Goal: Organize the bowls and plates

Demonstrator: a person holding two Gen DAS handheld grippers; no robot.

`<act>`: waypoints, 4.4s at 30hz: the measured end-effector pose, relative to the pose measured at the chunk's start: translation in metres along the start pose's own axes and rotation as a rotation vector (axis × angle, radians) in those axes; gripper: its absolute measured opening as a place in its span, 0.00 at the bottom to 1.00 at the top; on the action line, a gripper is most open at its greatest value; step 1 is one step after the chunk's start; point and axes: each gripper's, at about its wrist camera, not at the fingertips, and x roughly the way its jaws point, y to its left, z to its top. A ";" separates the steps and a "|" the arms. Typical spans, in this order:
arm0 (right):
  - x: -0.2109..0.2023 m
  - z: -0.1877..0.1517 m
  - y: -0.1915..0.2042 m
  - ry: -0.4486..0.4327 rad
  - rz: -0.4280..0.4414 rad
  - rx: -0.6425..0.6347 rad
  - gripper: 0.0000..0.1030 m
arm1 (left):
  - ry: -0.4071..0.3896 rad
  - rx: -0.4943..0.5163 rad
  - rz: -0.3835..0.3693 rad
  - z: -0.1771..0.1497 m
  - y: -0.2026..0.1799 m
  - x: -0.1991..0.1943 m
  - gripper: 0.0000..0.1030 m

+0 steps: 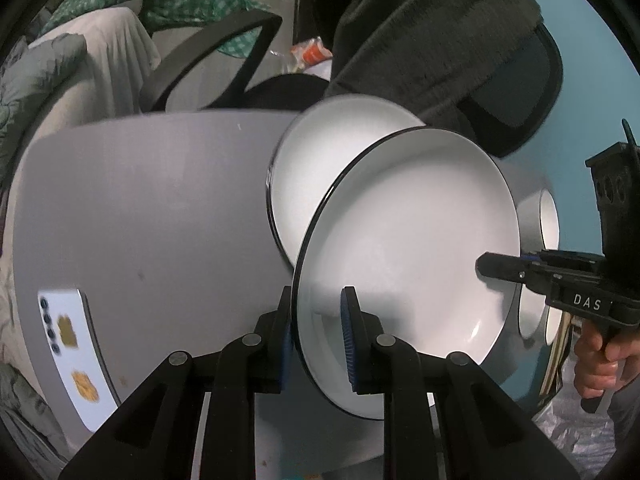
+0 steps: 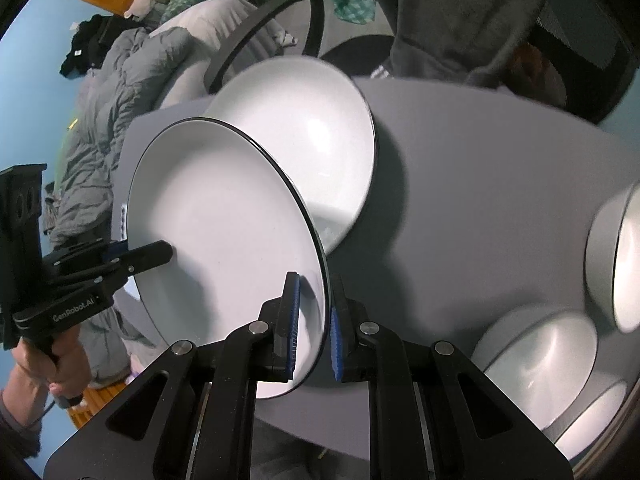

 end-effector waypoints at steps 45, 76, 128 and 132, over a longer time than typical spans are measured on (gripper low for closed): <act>0.029 0.080 -0.025 0.187 -0.053 0.122 0.23 | 0.038 -0.048 0.126 0.048 0.010 0.033 0.25; -0.041 0.039 0.043 -0.052 -0.345 -0.091 0.40 | -0.149 -0.029 0.190 -0.002 -0.022 -0.058 0.39; -0.174 -0.112 0.059 -0.412 -0.428 0.034 0.55 | -0.339 0.136 0.061 -0.112 -0.110 -0.171 0.63; -0.177 -0.117 0.052 -0.417 -0.437 0.057 0.55 | -0.317 0.160 0.050 -0.111 -0.118 -0.165 0.63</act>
